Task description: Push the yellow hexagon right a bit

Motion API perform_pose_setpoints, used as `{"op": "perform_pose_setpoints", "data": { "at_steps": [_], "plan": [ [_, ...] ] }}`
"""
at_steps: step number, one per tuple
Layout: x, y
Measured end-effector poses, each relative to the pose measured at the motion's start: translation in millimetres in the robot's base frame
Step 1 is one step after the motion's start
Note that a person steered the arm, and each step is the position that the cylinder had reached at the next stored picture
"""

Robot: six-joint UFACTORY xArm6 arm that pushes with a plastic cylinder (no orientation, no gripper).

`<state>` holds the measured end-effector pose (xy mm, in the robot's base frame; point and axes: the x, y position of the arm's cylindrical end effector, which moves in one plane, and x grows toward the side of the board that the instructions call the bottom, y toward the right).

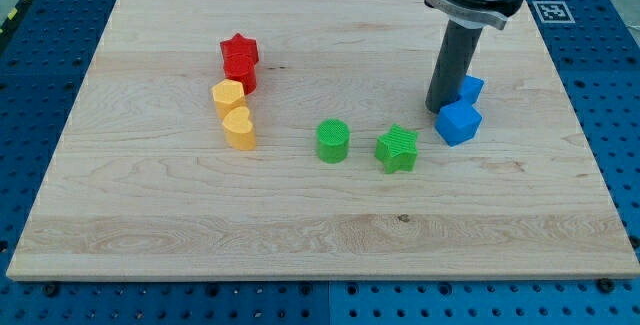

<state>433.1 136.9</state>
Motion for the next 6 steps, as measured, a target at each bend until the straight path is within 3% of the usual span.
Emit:
{"op": "perform_pose_setpoints", "data": {
  "at_steps": [3,6],
  "plan": [
    [43.5,0.0],
    [-3.4,-21.8]
  ]
}}
